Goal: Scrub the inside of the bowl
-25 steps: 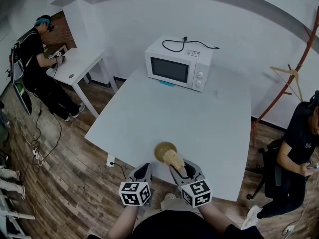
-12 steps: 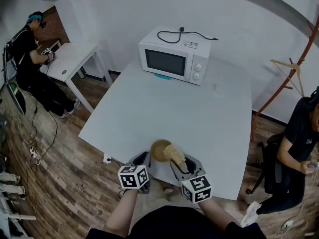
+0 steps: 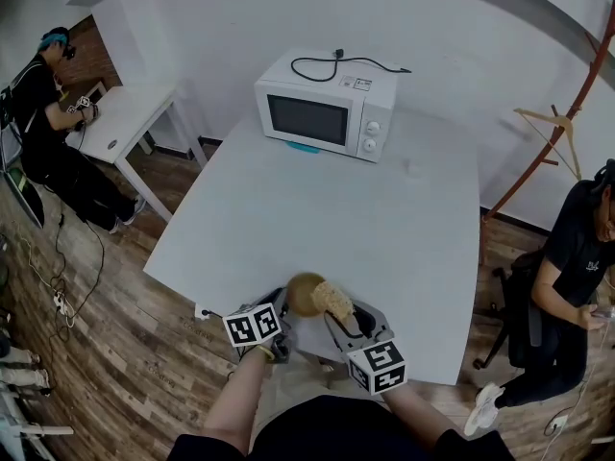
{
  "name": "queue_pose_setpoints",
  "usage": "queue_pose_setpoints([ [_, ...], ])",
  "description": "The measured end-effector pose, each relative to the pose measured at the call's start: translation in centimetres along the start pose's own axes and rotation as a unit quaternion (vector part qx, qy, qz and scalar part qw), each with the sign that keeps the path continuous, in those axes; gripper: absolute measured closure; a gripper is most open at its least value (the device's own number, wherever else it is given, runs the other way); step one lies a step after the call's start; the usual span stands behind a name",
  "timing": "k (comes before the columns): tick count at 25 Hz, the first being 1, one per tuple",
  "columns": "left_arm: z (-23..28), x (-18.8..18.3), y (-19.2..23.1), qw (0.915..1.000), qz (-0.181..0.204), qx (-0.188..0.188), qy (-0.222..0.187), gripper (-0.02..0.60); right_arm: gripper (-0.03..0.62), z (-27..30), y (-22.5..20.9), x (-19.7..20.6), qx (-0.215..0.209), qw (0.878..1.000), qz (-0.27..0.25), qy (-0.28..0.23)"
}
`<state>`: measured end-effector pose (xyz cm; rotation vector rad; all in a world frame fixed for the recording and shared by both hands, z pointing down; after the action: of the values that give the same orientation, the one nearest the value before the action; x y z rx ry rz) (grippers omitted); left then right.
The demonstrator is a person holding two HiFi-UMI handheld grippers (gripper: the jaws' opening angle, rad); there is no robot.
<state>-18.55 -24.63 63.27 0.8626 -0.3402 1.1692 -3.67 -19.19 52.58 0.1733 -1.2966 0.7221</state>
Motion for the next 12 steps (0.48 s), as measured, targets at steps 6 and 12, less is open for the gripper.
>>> queue_pose_setpoints([
  [6, 0.6, -0.7, -0.3, 0.9993, -0.028, 0.026, 0.004, 0.558, 0.416, 0.0, -0.4, 0.0, 0.003, 1.0, 0.0, 0.006],
  [12, 0.7, -0.2, -0.5, 0.9988, -0.016, 0.043, 0.02, 0.445, 0.415, 0.0, -0.9, 0.3, 0.004, 1.0, 0.005, 0.013],
])
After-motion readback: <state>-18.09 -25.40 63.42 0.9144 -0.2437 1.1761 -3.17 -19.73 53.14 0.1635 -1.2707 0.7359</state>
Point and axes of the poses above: the fingertips, and each gripper's own axes: z forward along the fingers, y to its left, x out of its underside, the point moved 2 cm from there along -z, backward along the fingers, and after that the axes turned 15 degrees about -x, right-handed, at the moved point
